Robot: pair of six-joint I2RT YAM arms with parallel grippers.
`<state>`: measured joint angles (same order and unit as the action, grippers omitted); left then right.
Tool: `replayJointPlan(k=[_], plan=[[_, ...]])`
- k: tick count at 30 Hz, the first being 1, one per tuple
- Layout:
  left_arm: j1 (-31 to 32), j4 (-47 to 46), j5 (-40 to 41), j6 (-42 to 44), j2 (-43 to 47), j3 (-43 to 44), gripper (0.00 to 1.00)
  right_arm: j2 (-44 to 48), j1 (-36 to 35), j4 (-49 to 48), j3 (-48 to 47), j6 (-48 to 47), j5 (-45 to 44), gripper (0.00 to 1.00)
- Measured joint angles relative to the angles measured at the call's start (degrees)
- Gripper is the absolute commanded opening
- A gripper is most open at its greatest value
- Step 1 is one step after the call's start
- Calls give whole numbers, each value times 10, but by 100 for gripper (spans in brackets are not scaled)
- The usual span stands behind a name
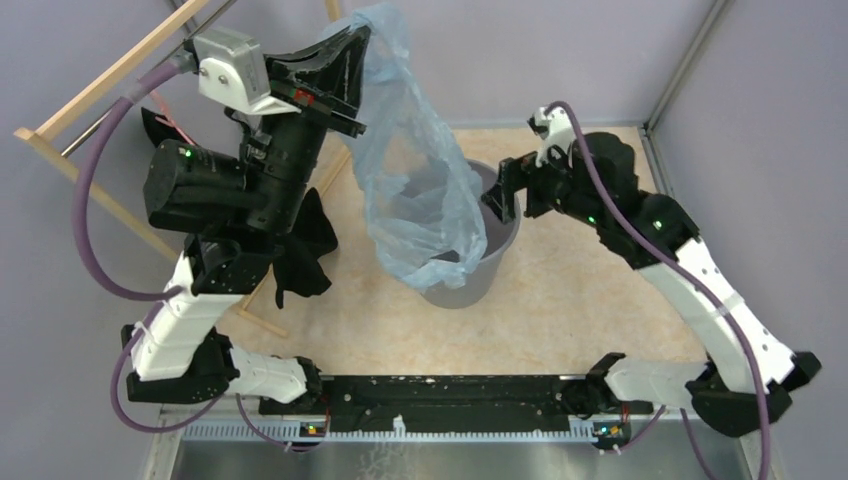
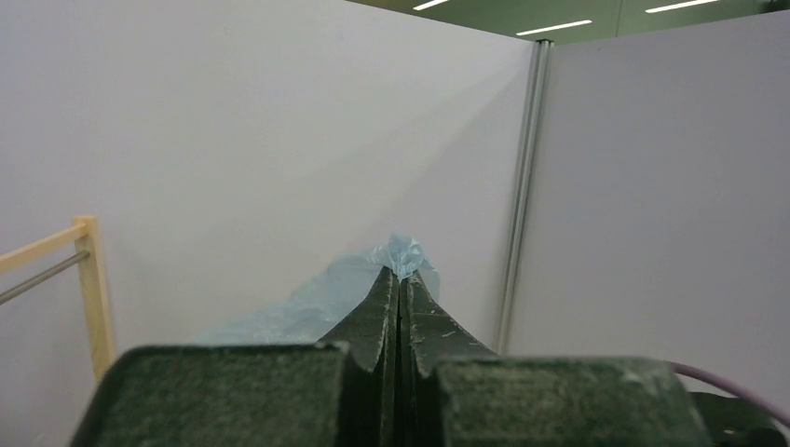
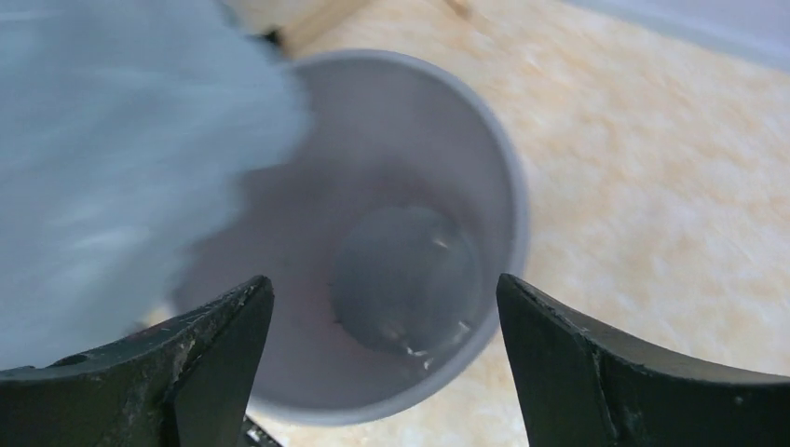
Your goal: Put the trash bags into the trash bin
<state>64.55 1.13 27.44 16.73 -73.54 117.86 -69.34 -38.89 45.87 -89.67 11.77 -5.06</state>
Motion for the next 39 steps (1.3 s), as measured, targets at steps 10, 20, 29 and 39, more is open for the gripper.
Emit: replayJointPlan(k=[10,20,29,39], plan=[[0,-53,0,26,-29,-3,0,236,-2,-232,164,0,313,99],[0,-88,-4,30,-44,-10,0,204,-24,-352,226,150,342,99],[0,-94,-8,25,-50,-31,0,148,-273,-349,217,178,154,99],[0,-97,-1,24,-49,-52,0,132,-311,-341,210,196,-75,90]])
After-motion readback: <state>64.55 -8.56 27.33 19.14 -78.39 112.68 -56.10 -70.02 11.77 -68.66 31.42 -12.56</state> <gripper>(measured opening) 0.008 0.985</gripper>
